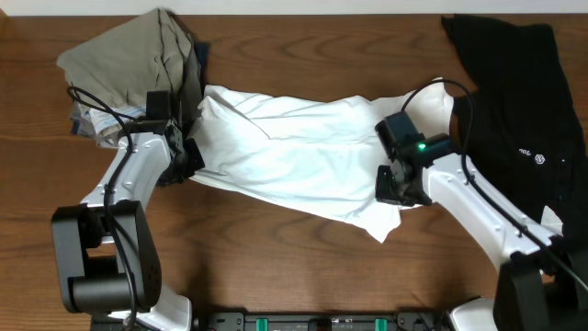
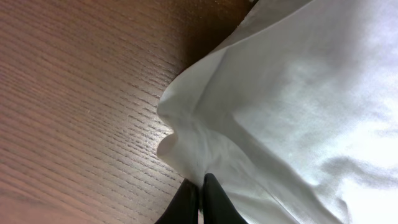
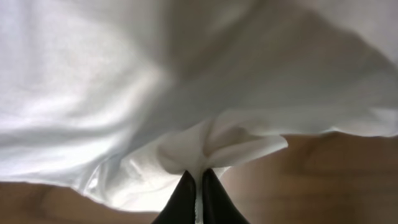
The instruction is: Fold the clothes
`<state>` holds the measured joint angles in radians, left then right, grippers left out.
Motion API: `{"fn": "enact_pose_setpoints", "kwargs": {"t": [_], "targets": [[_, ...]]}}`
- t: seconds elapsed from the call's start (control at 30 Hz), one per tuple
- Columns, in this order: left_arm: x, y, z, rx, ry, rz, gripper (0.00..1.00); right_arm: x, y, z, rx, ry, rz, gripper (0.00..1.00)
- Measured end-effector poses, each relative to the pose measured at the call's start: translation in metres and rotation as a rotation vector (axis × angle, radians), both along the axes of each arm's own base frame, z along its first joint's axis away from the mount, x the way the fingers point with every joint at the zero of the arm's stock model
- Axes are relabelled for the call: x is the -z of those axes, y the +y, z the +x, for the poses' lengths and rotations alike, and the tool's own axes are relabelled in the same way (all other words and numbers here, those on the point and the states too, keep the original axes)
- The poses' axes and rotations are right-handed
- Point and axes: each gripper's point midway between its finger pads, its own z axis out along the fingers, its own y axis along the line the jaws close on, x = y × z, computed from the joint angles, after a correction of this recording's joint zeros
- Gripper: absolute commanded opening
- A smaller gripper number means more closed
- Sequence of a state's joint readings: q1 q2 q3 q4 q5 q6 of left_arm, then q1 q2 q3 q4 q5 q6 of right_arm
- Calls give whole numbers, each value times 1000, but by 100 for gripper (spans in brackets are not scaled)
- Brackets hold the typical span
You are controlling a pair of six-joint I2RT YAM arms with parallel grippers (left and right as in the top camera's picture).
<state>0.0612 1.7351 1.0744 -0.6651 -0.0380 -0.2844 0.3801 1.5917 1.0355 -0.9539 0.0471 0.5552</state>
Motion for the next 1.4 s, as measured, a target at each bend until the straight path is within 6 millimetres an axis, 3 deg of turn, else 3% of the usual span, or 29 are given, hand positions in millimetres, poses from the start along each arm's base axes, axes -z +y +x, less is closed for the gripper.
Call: {"fn": "enact_pose_setpoints", "kwargs": {"t": [0.1,0.17,0.27,0.43,0.7,0.9,1.17,1.4], "targets": [[0,0,0,0,0,0,6,18,-1,8,-17,34,29,57],[0,0,0,0,1,0,6,31,-3,7,-24,79,35,66],[0,0,0,0,1,1,6,38,-7,0,-35,134,40,64],[0,1,0,-1,0,3,6,25,-8,-3,-37,162,48,58],[0,1,0,-1,1,3,6,22,-7,-1,-42,139,53,40],[0,1,0,-1,1,3,6,29,-14,-15,-35,180,27,40],[0,1,0,-1,1,3,6,29,-15,-14,-85,176,23,52],[0,1,0,-1,1,4,6,4,-19,-20,-105,132,27,51]]}}
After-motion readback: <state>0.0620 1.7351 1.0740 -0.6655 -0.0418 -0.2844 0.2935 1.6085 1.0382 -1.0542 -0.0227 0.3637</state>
